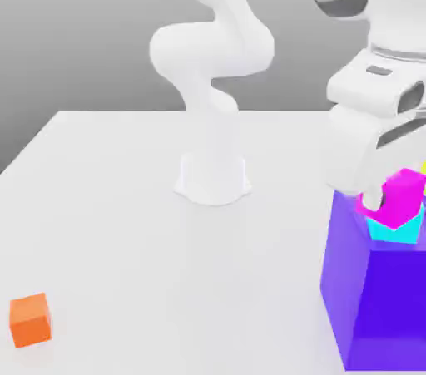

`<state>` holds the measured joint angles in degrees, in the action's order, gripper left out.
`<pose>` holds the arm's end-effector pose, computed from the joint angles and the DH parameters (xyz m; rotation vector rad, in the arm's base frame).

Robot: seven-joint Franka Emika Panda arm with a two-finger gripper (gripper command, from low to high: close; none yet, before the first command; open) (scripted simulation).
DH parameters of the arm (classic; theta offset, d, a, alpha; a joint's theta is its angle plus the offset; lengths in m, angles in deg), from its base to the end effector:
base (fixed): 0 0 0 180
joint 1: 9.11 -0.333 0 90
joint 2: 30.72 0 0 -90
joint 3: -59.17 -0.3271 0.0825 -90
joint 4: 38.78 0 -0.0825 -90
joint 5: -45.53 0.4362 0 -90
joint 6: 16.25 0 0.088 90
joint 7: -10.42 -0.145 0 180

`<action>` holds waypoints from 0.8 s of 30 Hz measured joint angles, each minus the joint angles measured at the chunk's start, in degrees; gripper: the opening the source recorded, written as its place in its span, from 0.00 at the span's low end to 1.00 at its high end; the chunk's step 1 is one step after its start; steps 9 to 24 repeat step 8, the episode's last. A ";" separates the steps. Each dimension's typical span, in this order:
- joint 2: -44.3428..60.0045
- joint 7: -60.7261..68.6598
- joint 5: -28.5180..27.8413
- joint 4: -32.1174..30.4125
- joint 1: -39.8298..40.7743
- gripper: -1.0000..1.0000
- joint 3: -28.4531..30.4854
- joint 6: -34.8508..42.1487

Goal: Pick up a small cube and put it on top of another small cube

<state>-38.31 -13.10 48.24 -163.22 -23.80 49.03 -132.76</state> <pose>0.4992 0.2364 0.3980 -3.1273 0.0000 0.0232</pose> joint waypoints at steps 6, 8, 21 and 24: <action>1.40 -0.10 -0.89 -6.00 -0.41 1.00 -0.78 -7.78; 1.40 -0.10 -0.89 -6.00 -0.41 1.00 -0.78 -7.78; 1.40 -0.10 -0.89 -6.00 -0.41 1.00 -0.78 -7.78; 1.40 -0.10 -0.89 -6.00 -0.41 1.00 -0.78 -7.78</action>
